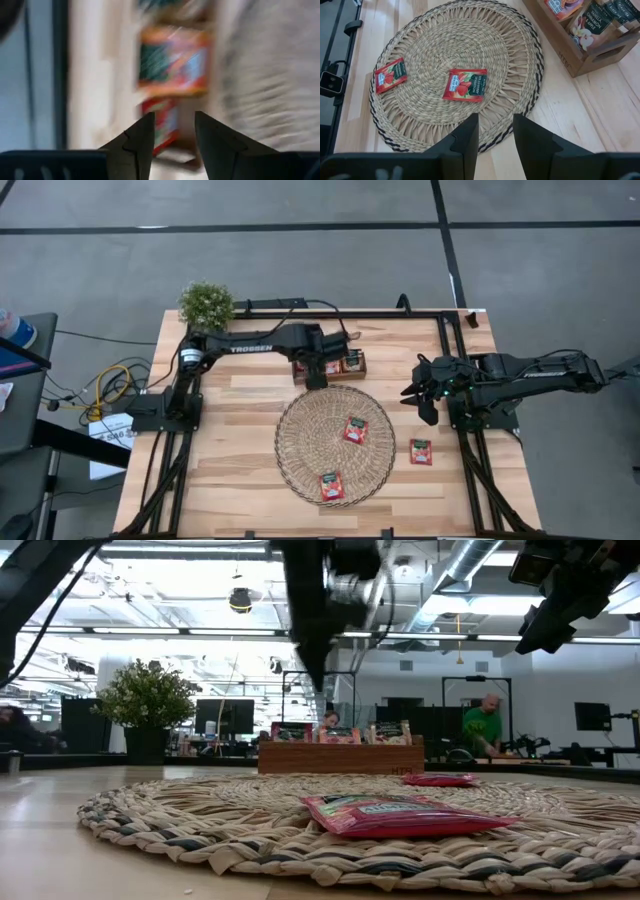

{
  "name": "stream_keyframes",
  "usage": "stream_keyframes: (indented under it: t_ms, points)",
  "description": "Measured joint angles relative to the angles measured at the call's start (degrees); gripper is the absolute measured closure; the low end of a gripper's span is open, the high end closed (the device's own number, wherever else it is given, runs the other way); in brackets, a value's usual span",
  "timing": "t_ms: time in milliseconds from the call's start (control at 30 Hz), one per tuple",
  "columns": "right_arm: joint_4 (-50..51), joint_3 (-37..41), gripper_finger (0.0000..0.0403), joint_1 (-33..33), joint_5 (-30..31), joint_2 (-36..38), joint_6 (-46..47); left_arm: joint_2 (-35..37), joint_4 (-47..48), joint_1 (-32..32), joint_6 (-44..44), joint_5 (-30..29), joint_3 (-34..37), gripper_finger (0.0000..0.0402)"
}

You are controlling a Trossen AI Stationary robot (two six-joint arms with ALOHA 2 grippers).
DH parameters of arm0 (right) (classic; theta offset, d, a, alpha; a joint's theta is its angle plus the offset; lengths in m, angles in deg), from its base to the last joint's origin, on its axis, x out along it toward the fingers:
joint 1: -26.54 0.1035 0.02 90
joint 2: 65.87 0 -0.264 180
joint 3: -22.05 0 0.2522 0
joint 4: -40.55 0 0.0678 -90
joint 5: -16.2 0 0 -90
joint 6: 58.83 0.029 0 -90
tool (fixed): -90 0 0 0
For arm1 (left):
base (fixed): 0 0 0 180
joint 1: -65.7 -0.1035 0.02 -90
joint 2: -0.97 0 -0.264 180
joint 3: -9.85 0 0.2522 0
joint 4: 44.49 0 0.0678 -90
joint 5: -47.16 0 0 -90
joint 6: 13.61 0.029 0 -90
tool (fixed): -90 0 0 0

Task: Pick & Place Tea
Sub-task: Put the red tea bag into the wooden organizer

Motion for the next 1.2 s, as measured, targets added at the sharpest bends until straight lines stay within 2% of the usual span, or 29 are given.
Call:
stream_keyframes:
  t_ms: [200,467,633,833,1200]
  points:
    - [0.0,0.0,0.0290,0.0,0.0,0.0,0.0,0.1,-3.9,6.5,-0.7,10.0,-2.5,0.0269]
    - [0.0,0.0,0.0290,0.0,0.0,0.0,-0.1,0.1,-2.2,13.8,-10.2,11.1,-2.6,0.0269]
    - [0.0,0.0,0.0290,0.0,0.0,0.0,-0.1,0.1,-0.3,17.3,-18.7,16.3,-2.6,0.0269]
    - [0.0,0.0,0.0290,0.0,0.0,0.0,-0.1,0.1,0.2,19.7,-26.9,16.7,-2.6,0.0269]
    - [0.0,0.0,0.0290,0.0,0.0,0.0,0.0,-0.1,-7.7,23.5,-36.3,20.1,2.1,0.0265]
